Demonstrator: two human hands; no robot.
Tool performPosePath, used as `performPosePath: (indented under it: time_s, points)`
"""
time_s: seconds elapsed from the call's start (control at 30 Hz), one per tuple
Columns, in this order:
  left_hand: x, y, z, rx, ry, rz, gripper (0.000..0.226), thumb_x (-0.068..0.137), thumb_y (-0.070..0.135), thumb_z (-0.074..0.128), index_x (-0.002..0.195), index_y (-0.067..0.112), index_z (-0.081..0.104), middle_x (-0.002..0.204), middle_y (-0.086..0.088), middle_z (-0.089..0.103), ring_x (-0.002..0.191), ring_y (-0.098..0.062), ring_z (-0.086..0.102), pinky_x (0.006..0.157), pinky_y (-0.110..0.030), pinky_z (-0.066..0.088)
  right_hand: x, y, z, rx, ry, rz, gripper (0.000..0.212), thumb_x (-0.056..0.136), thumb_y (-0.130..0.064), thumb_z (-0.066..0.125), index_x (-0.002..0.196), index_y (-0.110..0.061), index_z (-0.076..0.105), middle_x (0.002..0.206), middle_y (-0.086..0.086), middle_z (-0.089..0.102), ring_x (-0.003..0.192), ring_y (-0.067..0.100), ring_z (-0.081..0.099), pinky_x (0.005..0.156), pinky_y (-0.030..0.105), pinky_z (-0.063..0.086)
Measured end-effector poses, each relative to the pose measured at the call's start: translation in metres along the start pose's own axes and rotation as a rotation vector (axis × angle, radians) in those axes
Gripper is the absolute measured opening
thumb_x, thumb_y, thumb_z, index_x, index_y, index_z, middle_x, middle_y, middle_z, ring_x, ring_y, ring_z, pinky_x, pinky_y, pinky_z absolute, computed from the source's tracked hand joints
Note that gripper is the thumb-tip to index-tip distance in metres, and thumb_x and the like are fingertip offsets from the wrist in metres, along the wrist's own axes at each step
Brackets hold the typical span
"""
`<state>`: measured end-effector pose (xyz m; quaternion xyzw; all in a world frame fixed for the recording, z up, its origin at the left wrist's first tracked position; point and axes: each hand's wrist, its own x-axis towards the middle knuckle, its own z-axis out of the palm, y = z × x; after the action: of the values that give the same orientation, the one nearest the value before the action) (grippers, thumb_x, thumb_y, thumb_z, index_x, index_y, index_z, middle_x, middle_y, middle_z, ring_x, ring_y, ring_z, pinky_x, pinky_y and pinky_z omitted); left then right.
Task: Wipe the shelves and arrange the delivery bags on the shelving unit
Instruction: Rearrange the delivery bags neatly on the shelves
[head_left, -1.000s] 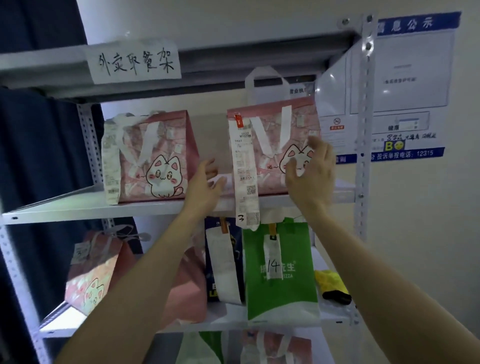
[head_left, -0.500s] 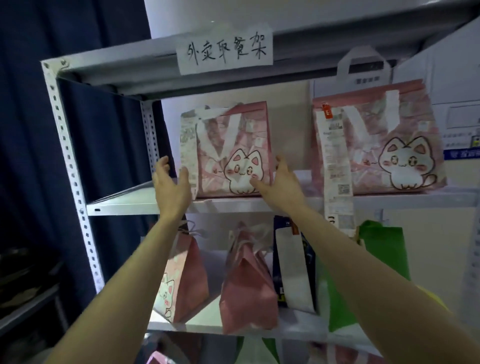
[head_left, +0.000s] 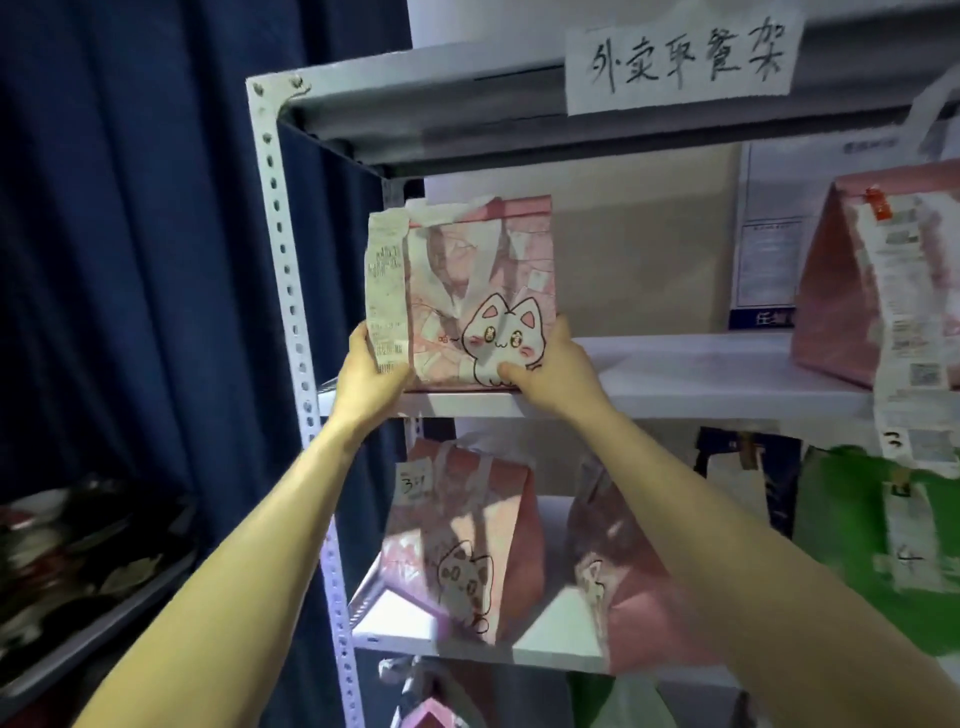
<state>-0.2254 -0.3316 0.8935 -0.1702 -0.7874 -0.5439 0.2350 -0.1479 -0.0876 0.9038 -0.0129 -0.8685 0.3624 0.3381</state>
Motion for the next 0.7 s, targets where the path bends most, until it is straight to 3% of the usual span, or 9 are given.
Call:
performPosePath:
  time_s: [0.07, 0.23, 0.3, 0.43, 0.57, 0.63, 0.7]
  points:
    - [0.004, -0.016, -0.022, 0.077, 0.002, 0.027, 0.08, 0.082, 0.031, 0.074, 0.153, 0.037, 0.037, 0.139, 0.011, 0.061, 0.13, -0.014, 0.058, 0.109, -0.042, 0.051, 0.001, -0.017, 0.02, -0.004, -0.016, -0.003, 0.073, 0.086, -0.036, 0.082, 0.136, -0.012, 0.035, 0.132, 0.007, 0.065, 0.115, 0.029, 0.065, 0.085, 0.038, 0.055]
    - [0.012, -0.045, -0.044, 0.209, -0.014, 0.026, 0.103, 0.087, 0.051, 0.076, 0.167, 0.022, 0.017, 0.166, -0.007, 0.037, 0.154, -0.025, 0.036, 0.125, -0.054, 0.039, 0.0, -0.038, 0.044, 0.0, -0.021, 0.014, 0.075, 0.083, -0.038, 0.083, 0.135, -0.015, 0.034, 0.127, 0.004, 0.066, 0.111, 0.026, 0.067, 0.089, 0.049, 0.06]
    - [0.013, -0.049, -0.047, 0.229, -0.004, 0.069, 0.106, 0.091, 0.053, 0.077, 0.169, 0.02, 0.014, 0.171, -0.008, 0.032, 0.157, -0.026, 0.033, 0.128, -0.053, 0.035, -0.002, -0.04, 0.048, 0.001, -0.014, 0.02, 0.077, 0.082, -0.038, 0.084, 0.136, -0.015, 0.034, 0.128, 0.005, 0.066, 0.112, 0.027, 0.067, 0.09, 0.051, 0.06]
    - [0.002, -0.049, -0.044, 0.263, 0.002, 0.124, 0.104, 0.101, 0.037, 0.073, 0.173, 0.015, 0.001, 0.179, -0.007, 0.015, 0.163, -0.023, 0.02, 0.127, -0.035, 0.021, -0.003, -0.039, 0.047, 0.002, -0.024, 0.019, 0.077, 0.083, -0.039, 0.085, 0.135, -0.013, 0.034, 0.13, 0.006, 0.065, 0.114, 0.027, 0.066, 0.088, 0.045, 0.06]
    - [-0.013, -0.045, -0.039, 0.335, 0.188, 0.238, 0.087, 0.097, 0.019, 0.073, 0.169, 0.017, 0.023, 0.172, -0.004, 0.026, 0.149, -0.026, 0.044, 0.122, -0.044, 0.042, -0.01, -0.033, 0.04, 0.014, -0.023, -0.006, 0.085, 0.084, -0.042, 0.086, 0.144, -0.012, 0.034, 0.142, 0.005, 0.062, 0.124, 0.024, 0.064, 0.085, 0.033, 0.054]
    - [-0.022, -0.042, -0.036, 0.373, 0.321, 0.314, 0.078, 0.092, 0.014, 0.073, 0.161, 0.015, 0.037, 0.164, -0.007, 0.035, 0.146, -0.026, 0.046, 0.121, -0.05, 0.043, -0.018, -0.029, 0.035, 0.005, 0.005, -0.026, 0.094, 0.085, -0.046, 0.084, 0.154, -0.013, 0.029, 0.149, 0.006, 0.058, 0.131, 0.025, 0.06, 0.094, 0.039, 0.054]
    - [-0.033, -0.034, -0.031, 0.352, 0.392, 0.405, 0.066, 0.089, 0.011, 0.071, 0.151, 0.013, 0.048, 0.152, -0.008, 0.046, 0.139, -0.025, 0.049, 0.119, -0.046, 0.043, -0.029, -0.023, 0.028, -0.002, 0.048, -0.036, 0.096, 0.088, -0.048, 0.08, 0.16, -0.015, 0.026, 0.153, 0.005, 0.054, 0.137, 0.025, 0.055, 0.105, 0.046, 0.052]
